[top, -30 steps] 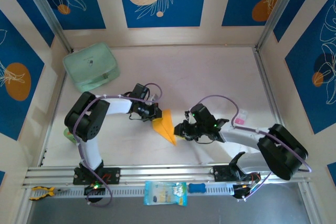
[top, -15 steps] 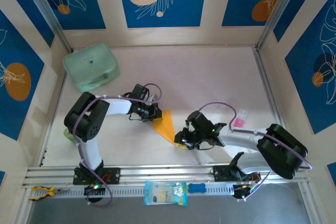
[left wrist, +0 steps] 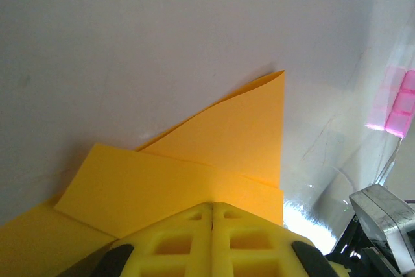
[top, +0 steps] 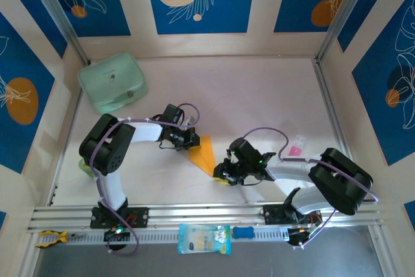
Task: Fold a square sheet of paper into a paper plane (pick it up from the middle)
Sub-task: Turn over the paper at the center of the table.
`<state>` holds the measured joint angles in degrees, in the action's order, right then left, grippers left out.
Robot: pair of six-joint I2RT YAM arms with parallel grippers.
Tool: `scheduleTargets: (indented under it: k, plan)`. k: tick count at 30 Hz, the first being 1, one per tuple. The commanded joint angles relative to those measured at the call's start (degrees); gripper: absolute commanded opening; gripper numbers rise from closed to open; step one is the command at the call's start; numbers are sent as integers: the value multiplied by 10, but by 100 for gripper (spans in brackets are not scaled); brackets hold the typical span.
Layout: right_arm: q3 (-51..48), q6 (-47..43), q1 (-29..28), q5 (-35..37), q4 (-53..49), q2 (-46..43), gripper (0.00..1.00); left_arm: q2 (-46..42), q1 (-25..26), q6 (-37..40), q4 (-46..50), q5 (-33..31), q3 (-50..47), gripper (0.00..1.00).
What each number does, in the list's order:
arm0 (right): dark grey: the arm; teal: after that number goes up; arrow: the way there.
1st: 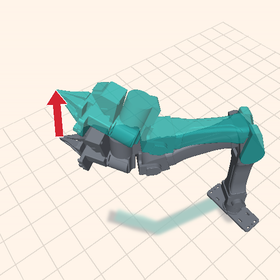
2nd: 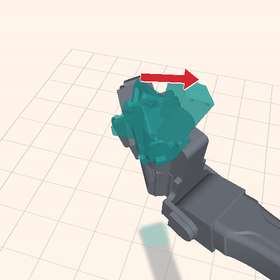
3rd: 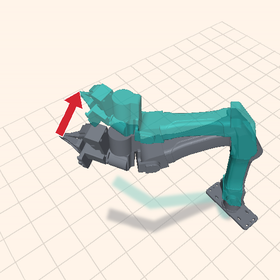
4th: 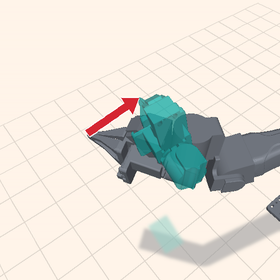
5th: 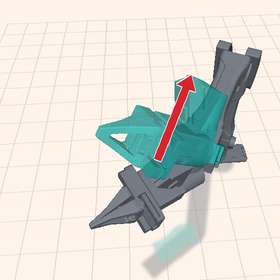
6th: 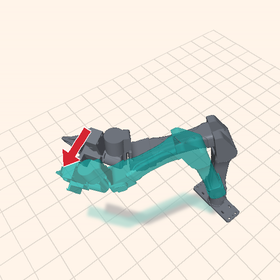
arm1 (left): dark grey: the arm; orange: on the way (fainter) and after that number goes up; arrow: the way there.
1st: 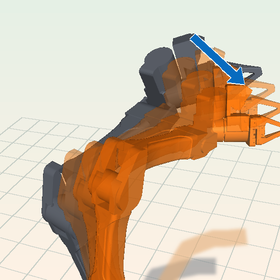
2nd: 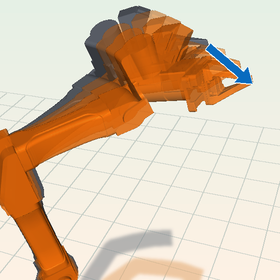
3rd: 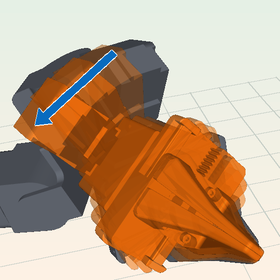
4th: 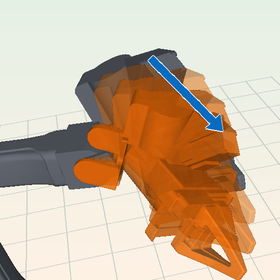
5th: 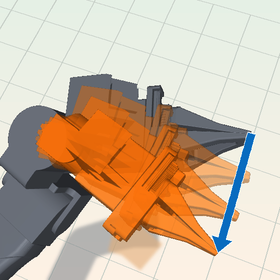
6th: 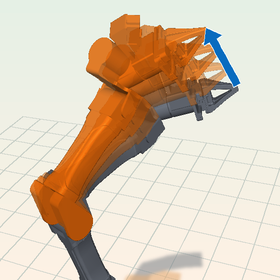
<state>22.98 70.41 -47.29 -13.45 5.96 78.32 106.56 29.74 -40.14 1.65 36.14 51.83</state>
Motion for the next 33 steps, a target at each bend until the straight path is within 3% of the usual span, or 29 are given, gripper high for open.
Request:
scheduleTargets:
  k: [1, 19, 33]
  plan:
    - [-4, 6, -3, -2, 22, 11, 30, 12, -3, 1, 34, -38, -23, 3]
    - [-22, -1, 16, -2, 79, 11, 29, 10, -4, -4, 30, -35, -25, 3]
    - [-33, -11, 18, -16, 97, 11, 14, 6, -4, -8, 30, -34, -23, 4]
